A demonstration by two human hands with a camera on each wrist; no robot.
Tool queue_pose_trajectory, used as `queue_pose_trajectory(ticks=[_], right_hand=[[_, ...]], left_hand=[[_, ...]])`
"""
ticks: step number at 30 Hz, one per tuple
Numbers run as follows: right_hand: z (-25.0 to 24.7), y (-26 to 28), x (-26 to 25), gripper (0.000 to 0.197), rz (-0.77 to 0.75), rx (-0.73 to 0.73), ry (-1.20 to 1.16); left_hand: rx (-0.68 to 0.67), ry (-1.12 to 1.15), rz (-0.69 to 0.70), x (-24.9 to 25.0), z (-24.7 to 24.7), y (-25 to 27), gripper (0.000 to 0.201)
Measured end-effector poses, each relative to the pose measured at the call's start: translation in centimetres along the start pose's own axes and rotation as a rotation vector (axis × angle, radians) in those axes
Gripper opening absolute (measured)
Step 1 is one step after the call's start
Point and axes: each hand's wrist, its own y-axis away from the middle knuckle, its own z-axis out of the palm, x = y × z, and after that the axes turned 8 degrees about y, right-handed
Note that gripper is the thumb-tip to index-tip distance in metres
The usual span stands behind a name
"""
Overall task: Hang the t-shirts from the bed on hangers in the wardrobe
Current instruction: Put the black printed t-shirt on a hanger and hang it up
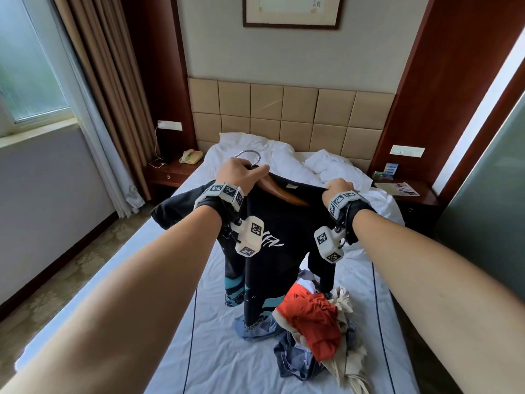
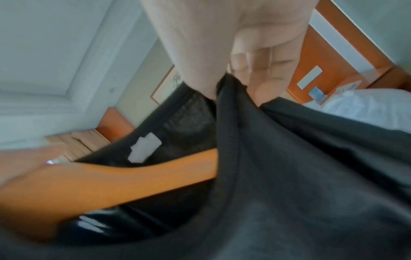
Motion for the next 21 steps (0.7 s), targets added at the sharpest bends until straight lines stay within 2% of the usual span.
queue_pose_trajectory(ticks=[3,5,7,10,11,14,17,21], right_hand=[[-0.2,0.0,-1.7,0.018,-0.056,-0.014,-0.102],[0.1,-0.5,-2.7,0.029,-0.111,-0.026,-0.106],[0.3,-0.1,-3.9,0.029,-0.21,-0.083,-0.019],[-0.8,2.9,-5.5,0.025,-0.323,-0.154,0.174],[-0.8,3.3,-5.7,0.02,-0.329,-0.136,0.23],[-0.6,4.2,-6.2,0.014,-0.402,0.039,0.312],[-0.9,4.8,-6.7,0.009,-0.458,0.113,0.182],[-1.5,5.6,-6.9,0.017,-0.431,0.175,0.058]], left_hand=[[-0.06,0.006,0.0,0.4,0.3,0.2,0.048],[-0.08,0.012,-0.013,0.6,0.5,0.2,0.049],[-0.083,0.039,-0.04,0.9,0.6,0.1,0.049],[-0.086,0.125,-0.09,0.8,0.4,-0.4,0.065],[-0.096,0.149,-0.11,0.8,0.4,-0.6,0.066],[-0.13,0.189,-0.149,1.7,-0.1,-0.1,0.056],[-0.158,0.202,-0.169,2.5,-0.6,0.4,0.053],[-0.226,0.264,-0.262,2.8,-1.5,0.7,0.07]])
